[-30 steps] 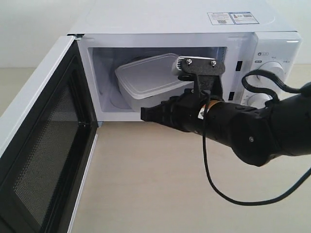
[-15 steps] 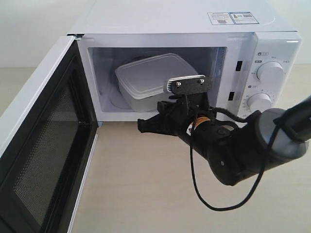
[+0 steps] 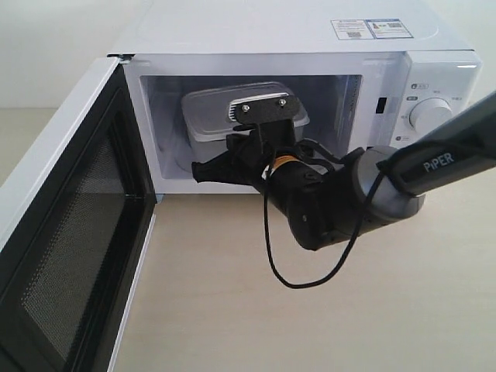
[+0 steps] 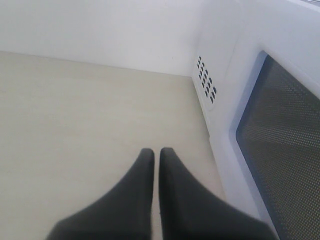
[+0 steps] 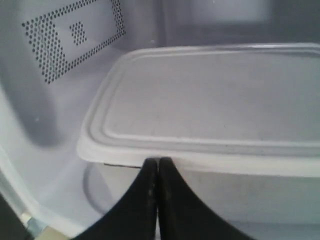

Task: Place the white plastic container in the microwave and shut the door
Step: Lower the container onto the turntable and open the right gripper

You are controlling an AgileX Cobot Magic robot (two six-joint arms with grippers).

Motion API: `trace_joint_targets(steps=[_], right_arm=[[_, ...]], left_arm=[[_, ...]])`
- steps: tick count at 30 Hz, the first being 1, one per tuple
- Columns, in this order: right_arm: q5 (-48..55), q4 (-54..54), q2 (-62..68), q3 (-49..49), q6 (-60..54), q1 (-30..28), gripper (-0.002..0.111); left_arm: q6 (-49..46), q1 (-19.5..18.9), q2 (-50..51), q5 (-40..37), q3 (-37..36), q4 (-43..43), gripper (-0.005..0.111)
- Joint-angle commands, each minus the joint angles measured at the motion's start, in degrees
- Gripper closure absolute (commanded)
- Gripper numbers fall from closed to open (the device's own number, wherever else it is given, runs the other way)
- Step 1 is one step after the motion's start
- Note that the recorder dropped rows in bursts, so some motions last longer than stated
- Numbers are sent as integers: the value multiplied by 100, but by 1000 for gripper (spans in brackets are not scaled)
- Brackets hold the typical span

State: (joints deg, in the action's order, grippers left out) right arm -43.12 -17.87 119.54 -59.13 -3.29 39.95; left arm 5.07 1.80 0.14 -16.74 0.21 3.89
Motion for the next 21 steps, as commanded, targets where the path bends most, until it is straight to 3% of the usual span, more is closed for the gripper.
trace_joint_targets(steps=[1, 9, 21], right_arm=[[35, -409, -1, -205, -279, -7, 108], [193, -627, -1, -216, -316, -7, 108], [1586, -735, -1122, 543, -313, 5, 108]], left_arm=[[47, 10, -14, 4, -21, -10, 102], [47, 10, -14, 4, -21, -10, 102], [47, 10, -14, 4, -21, -10, 102]])
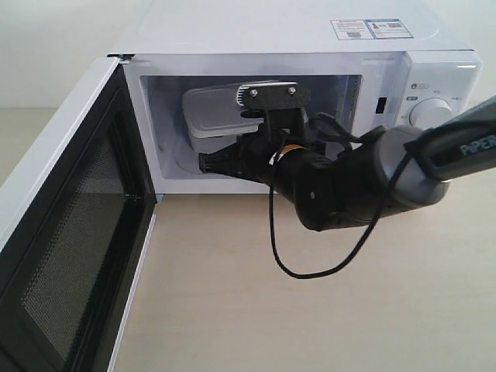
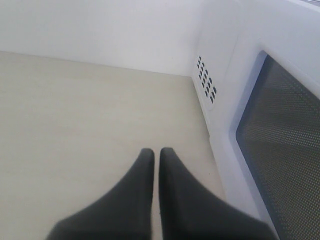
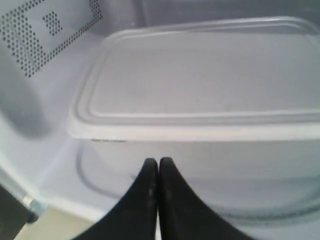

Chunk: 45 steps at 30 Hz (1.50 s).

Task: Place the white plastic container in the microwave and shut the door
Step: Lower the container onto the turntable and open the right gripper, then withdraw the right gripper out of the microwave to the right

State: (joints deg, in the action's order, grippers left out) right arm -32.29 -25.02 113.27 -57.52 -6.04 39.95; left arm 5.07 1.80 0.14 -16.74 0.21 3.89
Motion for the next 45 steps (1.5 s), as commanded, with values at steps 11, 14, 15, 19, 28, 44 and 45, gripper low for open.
trace_joint_targets(steps=[11, 14, 15, 19, 28, 44, 45], right_arm=[[4696, 6, -2652, 1154, -408, 5, 108], [5848, 6, -3286, 1154, -419, 5, 108], [6209, 6, -3512, 1154, -449, 5, 108], [7666, 6, -4735, 1170, -501, 5, 108], [8445, -31, -6871, 1675, -290, 5, 108], [8482, 0, -7546, 2423, -192, 5, 108], [8452, 0, -7546, 2423, -192, 5, 108]], left_arm=[[47, 10, -14, 4, -21, -10, 102], [47, 10, -14, 4, -21, -10, 102], [47, 10, -14, 4, -21, -10, 102], [47, 10, -14, 4, -21, -10, 102], [-106, 14, -14, 4, -21, -52, 102], [-54, 14, -14, 3795, -21, -136, 102], [18, 14, -14, 4363, -21, -136, 102]])
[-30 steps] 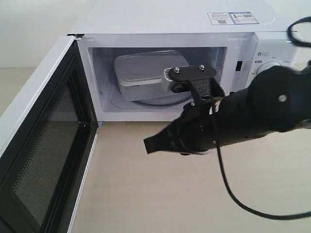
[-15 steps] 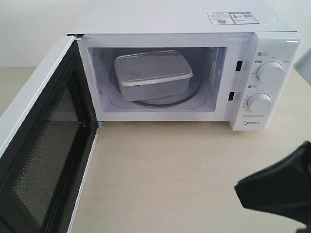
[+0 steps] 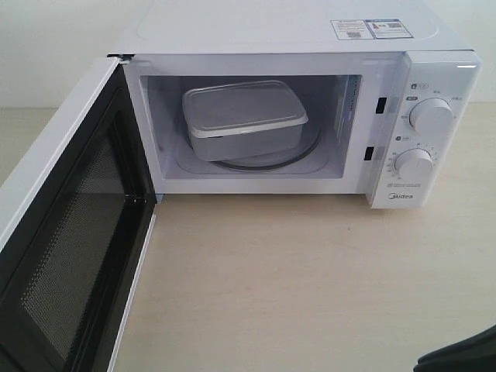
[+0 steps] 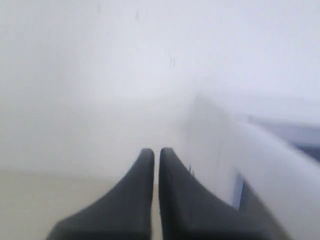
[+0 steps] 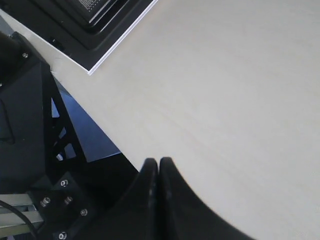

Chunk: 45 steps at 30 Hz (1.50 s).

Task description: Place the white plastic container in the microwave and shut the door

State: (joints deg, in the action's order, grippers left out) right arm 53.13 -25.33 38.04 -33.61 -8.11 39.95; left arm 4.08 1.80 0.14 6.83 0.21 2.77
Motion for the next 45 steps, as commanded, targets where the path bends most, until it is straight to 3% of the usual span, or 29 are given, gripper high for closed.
trace_joint_targets(steps=[1, 6, 8, 10, 13, 22, 25, 35, 40, 45], right_arm=[[-120, 32, -23, 32, 15, 5, 108], [-132, 32, -23, 32, 15, 5, 108], [-132, 32, -23, 32, 15, 5, 108], [-179, 32, -23, 32, 15, 5, 108], [-254, 7, -23, 32, 41, 5, 108], [-265, 10, -23, 32, 57, 5, 108], [-276, 20, -23, 32, 57, 5, 108], [-276, 41, -23, 32, 57, 5, 108], [-276, 41, -23, 32, 57, 5, 108], [-431, 41, -23, 32, 57, 5, 108]], left_arm=[[142, 14, -14, 2320, -21, -23, 102], [87, 14, -14, 3614, -21, -23, 102], [180, 14, -14, 3578, -21, -23, 102], [981, 14, -14, 2935, 68, -69, 102], [1676, 14, -14, 966, 606, -69, 102], [1520, 14, 311, -2950, 2359, -69, 102], [1405, 14, 500, -3875, 2851, -47, 102], [1340, 14, 516, -5317, 3734, 421, 102], [1312, 14, 538, -5617, 3888, 432, 102], [280, 14, 831, -5993, 4002, 995, 102]])
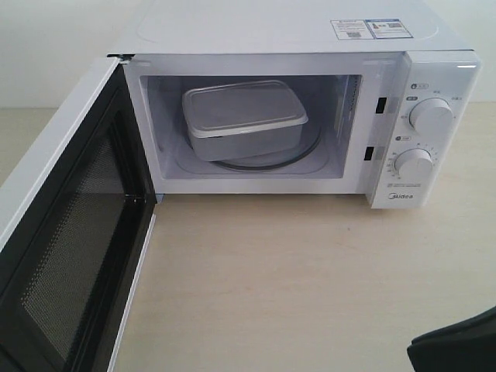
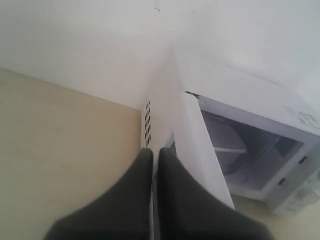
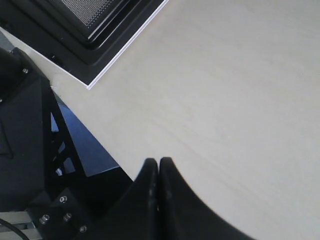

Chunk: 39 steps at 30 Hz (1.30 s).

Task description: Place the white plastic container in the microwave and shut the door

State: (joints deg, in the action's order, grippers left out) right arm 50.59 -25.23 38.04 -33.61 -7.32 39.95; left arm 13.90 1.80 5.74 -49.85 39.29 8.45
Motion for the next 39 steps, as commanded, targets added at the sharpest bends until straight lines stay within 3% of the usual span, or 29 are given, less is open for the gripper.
trace_joint_targets(steps=[1, 6, 11, 16, 36, 39], right_arm=[[-203, 31, -24, 32, -22, 5, 108], [-238, 31, -24, 32, -22, 5, 108], [-279, 31, -24, 32, -22, 5, 108], [-416, -20, -24, 32, -22, 5, 108], [-409, -221, -140, 32, -22, 238, 108], [-300, -320, -229, 32, -48, -133, 108]], left_arm=[[-755, 14, 381, -452, 104, 437, 102], [-785, 14, 939, -819, 104, 146, 102], [-1559, 14, 1682, -1154, 104, 297, 102], [-1716, 14, 2175, -974, 104, 307, 102], [-1716, 14, 2260, -804, 104, 263, 102], [-1716, 14, 2260, -804, 104, 263, 102]])
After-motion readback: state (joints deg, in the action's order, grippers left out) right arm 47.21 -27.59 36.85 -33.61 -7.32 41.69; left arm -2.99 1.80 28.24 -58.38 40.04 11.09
